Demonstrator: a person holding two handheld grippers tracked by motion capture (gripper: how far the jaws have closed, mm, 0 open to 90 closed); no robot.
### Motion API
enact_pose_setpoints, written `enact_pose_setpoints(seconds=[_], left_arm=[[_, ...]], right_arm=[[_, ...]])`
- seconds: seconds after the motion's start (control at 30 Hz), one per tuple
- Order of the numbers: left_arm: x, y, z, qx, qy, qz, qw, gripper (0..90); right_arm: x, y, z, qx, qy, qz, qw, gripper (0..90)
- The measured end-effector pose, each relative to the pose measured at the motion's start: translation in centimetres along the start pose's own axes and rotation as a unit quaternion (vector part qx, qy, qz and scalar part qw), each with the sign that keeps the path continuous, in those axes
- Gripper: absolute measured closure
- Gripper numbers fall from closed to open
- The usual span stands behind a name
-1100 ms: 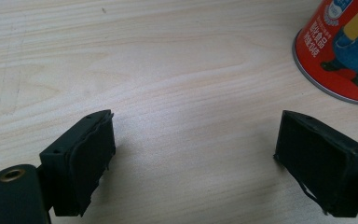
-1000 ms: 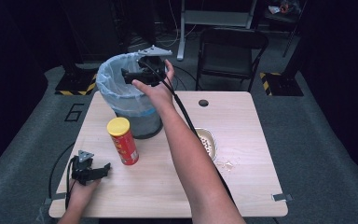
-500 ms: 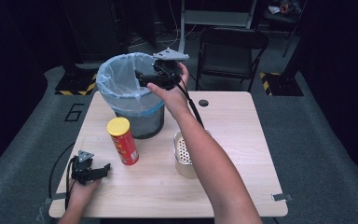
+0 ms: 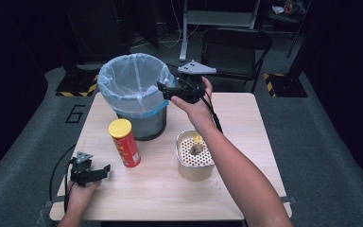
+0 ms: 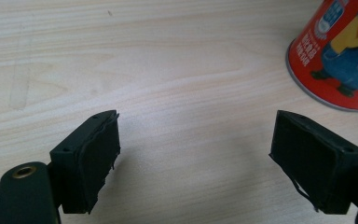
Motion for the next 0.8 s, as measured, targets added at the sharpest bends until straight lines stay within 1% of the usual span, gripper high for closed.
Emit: enact_pose_setpoints(seconds=[0.03,0.07,0.1,0.13,0.17,0.2,0.23,0.27,0.3,0.33,0.4,0.47,0.53,0.57,0.6,0.63,0.7,0.77,0.8], left_arm=[[0.0,0.1,0.1,-0.002,0.003,0.002,1.0,15.0],[0.1,0.3,0.1,-0.001,-0.001,0.002,1.0,15.0],[0.2,0.4,0.2,-0.003,0.002,0.003,1.0,14.7],[0.4,0.5,0.3,-0.003,0.005,0.008,1.0,14.1],[0.5,0.6,0.4,-0.005,0.003,0.009,0.9999,13.8],[0.6,0.7,0.5,-0.005,0.0,0.01,0.9999,13.3],[0.6,0.8,0.7,-0.01,0.003,0.009,0.9999,12.8],[0.8,0.9,0.9,-0.009,0.001,0.015,0.9998,12.3],[0.9,1.1,1.1,-0.013,-0.002,0.014,0.9998,12.1],[1.0,1.2,1.3,-0.017,-0.001,0.017,0.9997,11.7],[1.2,1.4,1.7,-0.023,-0.002,0.016,0.9996,11.5],[1.6,1.7,2.2,-0.03,-0.001,0.024,0.9993,11.3],[2.0,1.9,2.8,-0.039,0.002,0.033,0.9987,11.3],[2.1,2.0,3.2,-0.045,-0.001,0.033,0.9984,11.3],[2.3,2.1,3.5,-0.046,-0.005,0.039,0.9982,11.3],[2.4,2.2,3.9,-0.053,-0.007,0.037,0.9979,11.4],[2.7,2.3,4.6,-0.059,-0.017,0.039,0.9973,11.4],[3.1,2.4,5.3,-0.069,-0.022,0.045,0.9964,11.5],[3.4,2.4,5.6,-0.07,-0.023,0.052,0.9959,11.5]], right_arm=[[-0.3,0.3,0.2,-0.005,0.006,0.0,1.0,23.8],[-0.5,0.5,0.4,-0.007,0.01,0.001,0.9999,24.1],[-0.7,0.7,0.6,-0.009,0.012,0.001,0.9999,24.2],[-1.0,0.9,0.8,-0.009,0.012,0.0,0.9999,24.3],[-1.2,1.1,1.0,-0.01,0.013,-0.001,0.9999,24.3],[-1.5,1.4,1.2,-0.01,0.009,-0.002,0.9999,24.3],[-1.8,1.6,1.4,-0.01,0.011,-0.003,0.9999,24.3],[-2.1,1.8,1.6,-0.011,0.01,-0.004,0.9999,24.3],[-2.4,2.0,1.7,-0.013,0.006,-0.007,0.9999,24.2],[-2.8,2.2,2.0,-0.014,0.008,-0.01,0.9998,24.1],[-3.4,2.6,2.4,-0.02,0.01,-0.019,0.9996,22.3],[-4.0,3.0,2.8,-0.02,0.003,-0.027,0.9995,21.7],[-4.6,3.3,3.1,-0.018,0.002,-0.026,0.9995,21.4],[-4.9,3.5,3.3,-0.02,0.0,-0.029,0.9994,21.2],[-5.2,3.6,3.4,-0.022,-0.001,-0.032,0.9992,21.2],[-5.5,3.8,3.6,-0.023,0.002,-0.029,0.9993,21.3],[-6.2,4.1,3.9,-0.026,0.001,-0.031,0.9992,21.3],[-6.9,4.5,4.2,-0.027,0.0,-0.034,0.9991,21.3],[-7.2,4.7,4.4,-0.027,-0.003,-0.035,0.999,21.3]])
Point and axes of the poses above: each handheld gripper's, and its own axes: y roughly backward along the jaws, x roughly out of its top, z roughly to its right, the point moved 8 cm from there along -y, roughly forward along the jaws, and after that the axes turned 8 degrees about -x, right-handed, at the moved point
